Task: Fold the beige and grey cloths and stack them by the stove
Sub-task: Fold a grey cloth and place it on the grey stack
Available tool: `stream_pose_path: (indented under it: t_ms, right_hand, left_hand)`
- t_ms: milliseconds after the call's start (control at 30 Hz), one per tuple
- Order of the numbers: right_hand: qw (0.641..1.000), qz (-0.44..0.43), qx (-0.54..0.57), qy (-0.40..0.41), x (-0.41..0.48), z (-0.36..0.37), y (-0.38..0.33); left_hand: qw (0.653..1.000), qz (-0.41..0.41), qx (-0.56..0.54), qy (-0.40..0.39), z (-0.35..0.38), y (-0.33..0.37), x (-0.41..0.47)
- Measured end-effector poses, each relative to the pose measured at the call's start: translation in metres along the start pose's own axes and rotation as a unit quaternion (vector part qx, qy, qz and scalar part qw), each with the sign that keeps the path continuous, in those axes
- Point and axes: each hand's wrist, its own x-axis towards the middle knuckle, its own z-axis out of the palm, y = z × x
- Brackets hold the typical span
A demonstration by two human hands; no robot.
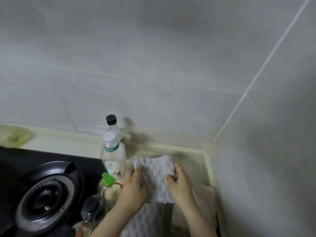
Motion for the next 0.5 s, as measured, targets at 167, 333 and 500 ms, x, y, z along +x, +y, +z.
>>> stream_pose_path:
  t_ms: [167,333,500]
  right_hand:
    - [1.000,0.003,0.008,0.008,0.042,0.011,0.009]
    - [1.000,0.022,0.009,0.007,0.072,0.029,0.026]
    - [0.998,0.058,-0.001,-0.008,0.080,0.047,0.045]
  left_hand:
    - [1.000,-0.012,-0.002,0.023,0.015,-0.005,0.038]
    - [0.999,-0.036,-0.018,0.024,0.030,-0.023,0.064]
    - [0.997,-0.075,-0.032,0.001,0.040,-0.039,0.076]
